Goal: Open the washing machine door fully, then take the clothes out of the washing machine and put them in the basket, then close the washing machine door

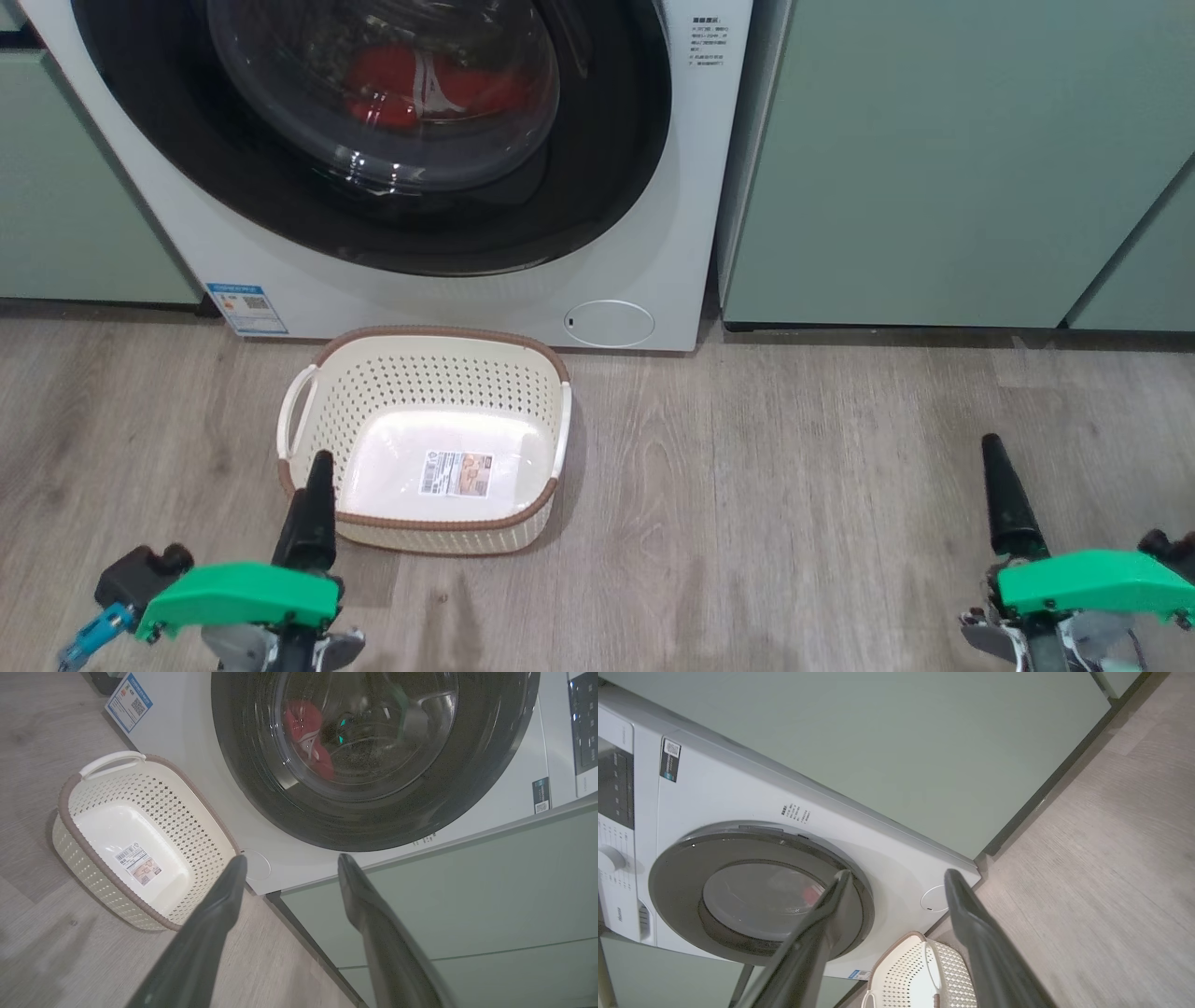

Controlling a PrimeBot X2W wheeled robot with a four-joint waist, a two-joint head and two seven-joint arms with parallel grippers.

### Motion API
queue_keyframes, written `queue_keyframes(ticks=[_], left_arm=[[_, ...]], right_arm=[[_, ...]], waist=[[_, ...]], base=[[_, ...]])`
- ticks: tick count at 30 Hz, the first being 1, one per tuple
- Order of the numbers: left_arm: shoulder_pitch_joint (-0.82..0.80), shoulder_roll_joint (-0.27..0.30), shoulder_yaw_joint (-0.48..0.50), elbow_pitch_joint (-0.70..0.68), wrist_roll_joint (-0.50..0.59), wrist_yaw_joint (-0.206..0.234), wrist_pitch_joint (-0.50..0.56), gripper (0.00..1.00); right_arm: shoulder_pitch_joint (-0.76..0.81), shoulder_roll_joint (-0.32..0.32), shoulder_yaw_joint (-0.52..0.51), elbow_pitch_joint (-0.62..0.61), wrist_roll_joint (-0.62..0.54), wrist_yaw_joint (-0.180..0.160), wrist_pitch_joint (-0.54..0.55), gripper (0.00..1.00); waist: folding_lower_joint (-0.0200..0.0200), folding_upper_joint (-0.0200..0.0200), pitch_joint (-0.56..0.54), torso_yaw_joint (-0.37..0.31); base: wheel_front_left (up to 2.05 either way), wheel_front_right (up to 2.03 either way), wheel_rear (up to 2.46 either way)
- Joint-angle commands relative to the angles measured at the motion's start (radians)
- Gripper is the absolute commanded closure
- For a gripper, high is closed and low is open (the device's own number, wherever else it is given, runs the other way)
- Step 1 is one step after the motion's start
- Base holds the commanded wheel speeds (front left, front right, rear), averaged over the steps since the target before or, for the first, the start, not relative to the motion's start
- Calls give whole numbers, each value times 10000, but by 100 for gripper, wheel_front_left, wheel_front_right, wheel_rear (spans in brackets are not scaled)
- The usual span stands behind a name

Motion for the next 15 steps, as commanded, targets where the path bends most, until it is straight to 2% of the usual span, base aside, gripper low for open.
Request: queue_keyframes(ticks=[1,11,15], left_arm=[[-559,98,77,-416,242,12,-79,0],[-679,268,-255,-591,1892,520,-402,0],[-712,352,-323,-643,2274,641,-491,0]], right_arm=[[-507,-98,136,-404,-265,-3,-120,0],[-628,-115,323,-494,-2439,-3,-443,0],[-673,-119,387,-563,-2979,-3,-532,0]], waist=[[0,0,1,1],[0,0,4,26],[0,0,4,27]], base=[[0,0,0],[0,0,0],[0,0,0]])
